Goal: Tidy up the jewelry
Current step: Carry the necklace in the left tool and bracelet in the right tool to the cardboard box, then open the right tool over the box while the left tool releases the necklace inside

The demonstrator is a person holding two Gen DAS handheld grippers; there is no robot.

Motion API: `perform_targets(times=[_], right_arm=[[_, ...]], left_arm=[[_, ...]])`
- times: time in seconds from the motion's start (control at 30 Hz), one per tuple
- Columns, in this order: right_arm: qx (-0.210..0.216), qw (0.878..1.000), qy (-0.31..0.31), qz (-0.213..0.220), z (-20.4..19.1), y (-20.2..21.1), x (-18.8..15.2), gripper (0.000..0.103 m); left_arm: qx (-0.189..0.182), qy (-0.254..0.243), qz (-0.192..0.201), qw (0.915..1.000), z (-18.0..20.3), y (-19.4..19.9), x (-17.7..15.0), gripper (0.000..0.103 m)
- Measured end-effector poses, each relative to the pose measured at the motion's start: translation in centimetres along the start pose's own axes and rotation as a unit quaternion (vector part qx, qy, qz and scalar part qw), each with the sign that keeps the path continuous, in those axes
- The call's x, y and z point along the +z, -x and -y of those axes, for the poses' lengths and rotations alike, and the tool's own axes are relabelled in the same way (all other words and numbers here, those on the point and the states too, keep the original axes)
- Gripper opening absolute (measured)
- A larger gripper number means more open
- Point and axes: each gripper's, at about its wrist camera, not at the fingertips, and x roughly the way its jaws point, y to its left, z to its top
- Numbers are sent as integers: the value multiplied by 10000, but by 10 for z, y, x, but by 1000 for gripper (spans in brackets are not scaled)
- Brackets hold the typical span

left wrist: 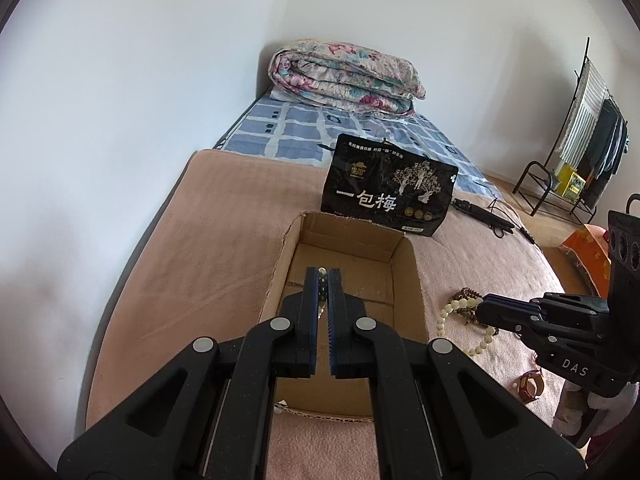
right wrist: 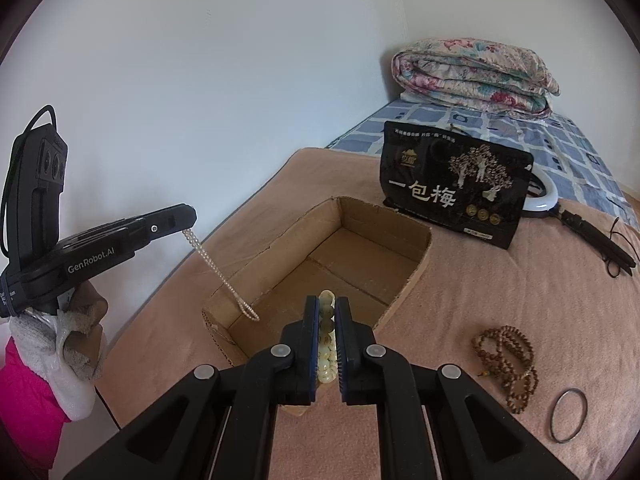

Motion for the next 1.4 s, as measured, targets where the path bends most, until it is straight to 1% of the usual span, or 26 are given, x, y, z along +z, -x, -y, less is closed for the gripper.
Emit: perform_targets(times=[0.27,0.43,0.63,0.67,0.7,0.77,0.87,0.93,1.0,1.17,1.3,1.4], right_arm=[[191,9993,-203,-249,-4,-41,0,5],[119,9989,-167,-427,-7,-59,-6,5],[88,9981,-173,-585,-6,-71,-15,6],[65,9982,-179,-569,-6,-71,-16,10],[36,9983,-188,-551,-6,-71,-16,22],[3,9987,-207,-476,-5,-66,-16,34],[-45,9989,-208,-412,-3,-59,-15,34],[-102,9990,-216,-365,-1,-54,-15,36],[-155,9991,-240,-308,1,-47,-16,43],[-268,9992,-207,-191,6,-26,-19,43],[-381,9991,-152,-90,9,-9,-21,49],[-458,9989,-138,7,12,3,-22,51]], left_arm=[[33,85,-156,9998,-12,-11,-9,1],[35,92,-240,9997,-13,-16,-15,1],[53,65,-417,9991,-13,-25,-23,1],[58,38,-449,9990,-11,-26,-24,1],[52,27,-486,9988,-10,-27,-24,1],[24,30,-536,9986,-9,-28,-25,1],[41,-8,-521,9986,-6,-26,-26,2],[43,-13,-511,9987,-4,-24,-26,7],[43,-4,-504,9987,-4,-23,-26,11],[74,15,-461,9989,1,-17,-28,11],[66,-9,-416,9991,6,-10,-29,11],[69,-56,-374,9993,12,-3,-30,11]])
